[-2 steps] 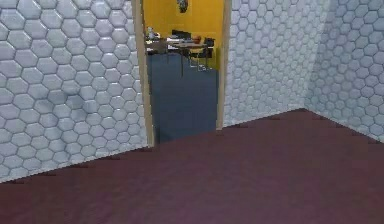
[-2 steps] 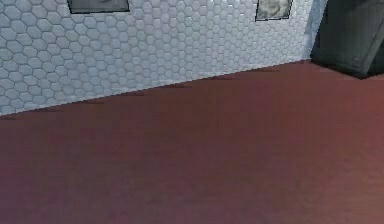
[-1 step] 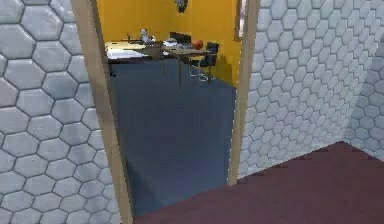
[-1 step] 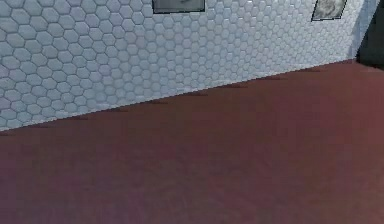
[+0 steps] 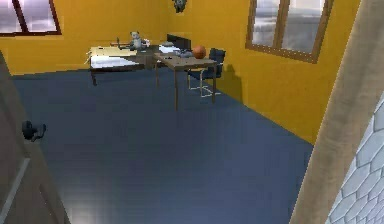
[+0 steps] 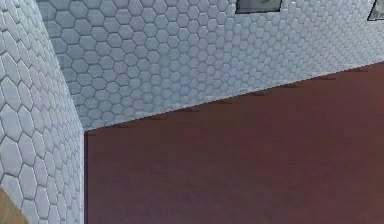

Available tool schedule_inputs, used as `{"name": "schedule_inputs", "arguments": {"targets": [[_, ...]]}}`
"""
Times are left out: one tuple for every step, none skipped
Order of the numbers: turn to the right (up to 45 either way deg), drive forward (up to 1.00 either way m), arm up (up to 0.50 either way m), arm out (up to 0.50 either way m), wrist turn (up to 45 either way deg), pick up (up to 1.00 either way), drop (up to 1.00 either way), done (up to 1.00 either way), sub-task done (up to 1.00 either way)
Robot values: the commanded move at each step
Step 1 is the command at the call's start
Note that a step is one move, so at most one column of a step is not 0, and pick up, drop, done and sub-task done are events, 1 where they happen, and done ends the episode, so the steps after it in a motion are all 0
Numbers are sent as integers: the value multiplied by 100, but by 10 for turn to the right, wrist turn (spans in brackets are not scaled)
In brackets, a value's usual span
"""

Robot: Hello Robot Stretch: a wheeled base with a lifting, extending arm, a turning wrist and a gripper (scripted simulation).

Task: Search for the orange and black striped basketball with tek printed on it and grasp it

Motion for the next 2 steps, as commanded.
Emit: {"name": "schedule_inputs", "arguments": {"targets": [[-90, 0, 0, 0, 0, 0, 0, 0, 0], [0, 15, 0, 0, 0, 0, 0, 0, 0]]}}
